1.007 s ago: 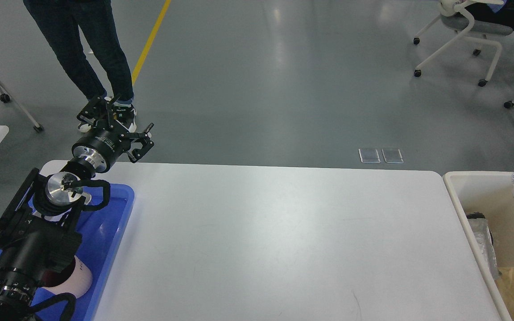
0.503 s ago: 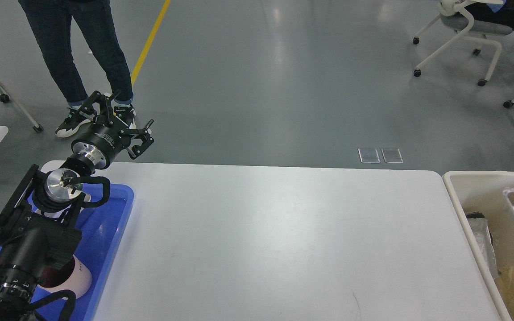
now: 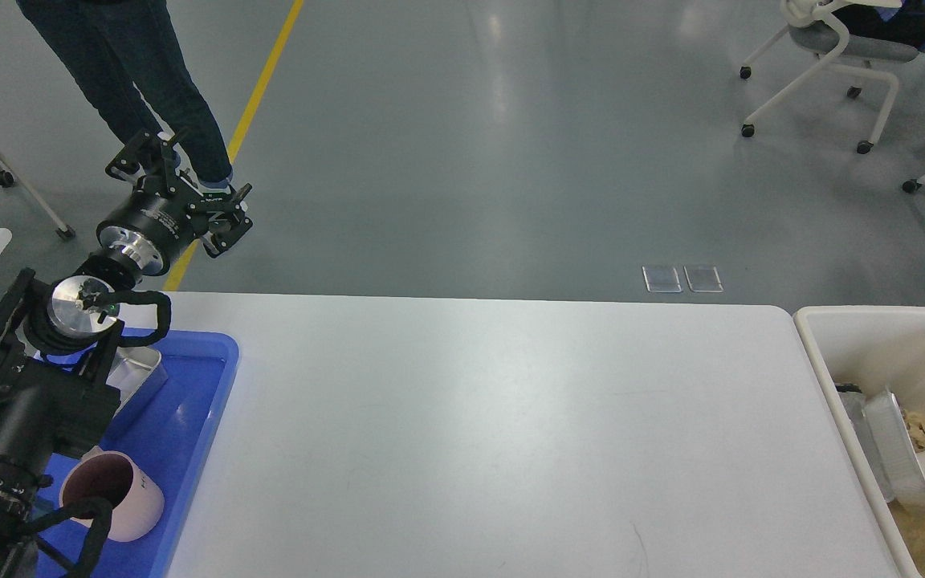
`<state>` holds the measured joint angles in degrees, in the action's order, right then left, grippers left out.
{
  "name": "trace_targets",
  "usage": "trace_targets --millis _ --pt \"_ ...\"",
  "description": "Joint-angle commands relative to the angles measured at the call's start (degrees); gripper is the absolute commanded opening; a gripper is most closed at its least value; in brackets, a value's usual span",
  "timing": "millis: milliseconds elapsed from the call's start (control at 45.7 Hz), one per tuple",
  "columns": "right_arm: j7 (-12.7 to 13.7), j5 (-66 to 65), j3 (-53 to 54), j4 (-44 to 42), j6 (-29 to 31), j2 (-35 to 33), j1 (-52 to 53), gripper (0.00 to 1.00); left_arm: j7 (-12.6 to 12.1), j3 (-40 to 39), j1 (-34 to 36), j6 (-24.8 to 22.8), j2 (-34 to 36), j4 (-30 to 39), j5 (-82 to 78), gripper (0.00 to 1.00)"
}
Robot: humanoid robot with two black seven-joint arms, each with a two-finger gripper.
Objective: Tidy desktop
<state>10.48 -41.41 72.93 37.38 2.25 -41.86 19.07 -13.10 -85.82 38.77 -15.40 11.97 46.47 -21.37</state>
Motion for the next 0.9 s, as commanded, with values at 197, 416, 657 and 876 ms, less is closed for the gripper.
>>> trace_targets --millis 197,416,657,876 --pt "0.77 5.18 0.55 5.25 11.79 1.95 24.68 1.00 -0.17 3.19 11.50 -0.34 2.01 -0.51 -0.25 0.97" --pt "0.59 28.47 4.32 4.55 13.13 14.86 26.02 1.00 0.00 5.40 14.14 -0.16 0.17 -3.23 0.89 0.97" --pt "0.68 37.10 15.66 4.54 18.75 30.51 18.64 1.00 3.25 3.73 11.86 -1.04 -3.88 -9.12 5.89 0.97" --pt "0.77 37.28 19.80 4.46 23.15 41.41 16.52 1.00 8.27 3.82 7.82 -2.18 -8.18 -9.82 10.47 0.97"
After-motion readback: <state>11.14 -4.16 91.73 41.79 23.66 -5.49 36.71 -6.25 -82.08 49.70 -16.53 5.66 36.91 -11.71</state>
